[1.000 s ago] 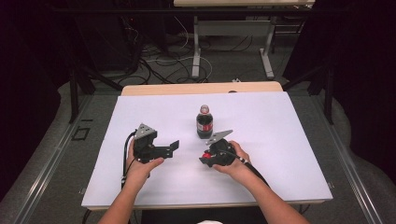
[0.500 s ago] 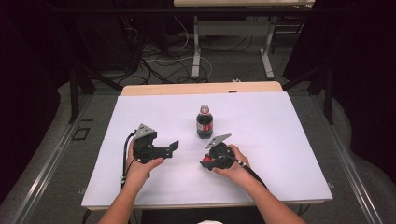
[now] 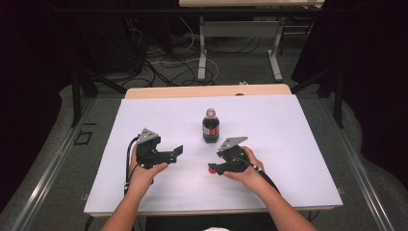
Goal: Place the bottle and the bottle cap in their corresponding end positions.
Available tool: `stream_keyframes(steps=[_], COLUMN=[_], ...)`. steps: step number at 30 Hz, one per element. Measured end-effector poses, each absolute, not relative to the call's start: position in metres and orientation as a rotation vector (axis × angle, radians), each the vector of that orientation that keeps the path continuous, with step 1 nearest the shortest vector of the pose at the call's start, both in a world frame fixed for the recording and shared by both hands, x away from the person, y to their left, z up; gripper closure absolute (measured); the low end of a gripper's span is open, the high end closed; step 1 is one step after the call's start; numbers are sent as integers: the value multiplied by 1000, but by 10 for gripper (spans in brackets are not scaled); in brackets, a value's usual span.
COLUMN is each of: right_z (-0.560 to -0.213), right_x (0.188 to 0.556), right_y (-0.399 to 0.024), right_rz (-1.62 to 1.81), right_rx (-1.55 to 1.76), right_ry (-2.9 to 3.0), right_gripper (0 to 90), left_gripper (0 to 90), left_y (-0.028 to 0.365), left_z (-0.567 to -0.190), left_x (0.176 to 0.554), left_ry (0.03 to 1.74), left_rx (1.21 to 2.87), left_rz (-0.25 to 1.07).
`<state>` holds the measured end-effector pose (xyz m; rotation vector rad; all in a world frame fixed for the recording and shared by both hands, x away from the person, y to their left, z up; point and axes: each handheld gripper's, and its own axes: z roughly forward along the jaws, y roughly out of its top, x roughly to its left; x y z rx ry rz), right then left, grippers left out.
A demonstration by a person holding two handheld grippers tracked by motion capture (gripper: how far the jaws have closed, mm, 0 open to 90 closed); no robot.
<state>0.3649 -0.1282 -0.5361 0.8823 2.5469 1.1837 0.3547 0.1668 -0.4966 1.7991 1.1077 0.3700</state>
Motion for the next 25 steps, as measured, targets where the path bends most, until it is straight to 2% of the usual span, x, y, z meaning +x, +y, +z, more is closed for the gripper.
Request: stream_keyframes(steps=[8, 13, 16, 22, 25], right_z=[-527, -521, -517, -512, -513], right_x=[368, 372, 375, 372, 370], right_y=[-168, -198, -215, -236, -243], right_rz=[1202, 1235, 1228, 1210, 1196], right_rx=[1095, 1197, 1237, 1270, 1277], right_ry=[2460, 2315, 2253, 2199, 2178], right_gripper=[339, 200, 154, 148, 113], left_gripper=[8, 8, 8, 8, 7], left_y=[169, 173, 175, 181, 182], left_z=[-498, -499, -500, -503, -504], left_x=[356, 357, 358, 360, 362], left_ry=[1125, 1140, 1149, 1167, 1183], left_rx=[1796, 1789, 1781, 1797, 1799], left_rz=[377, 378, 380, 373, 370])
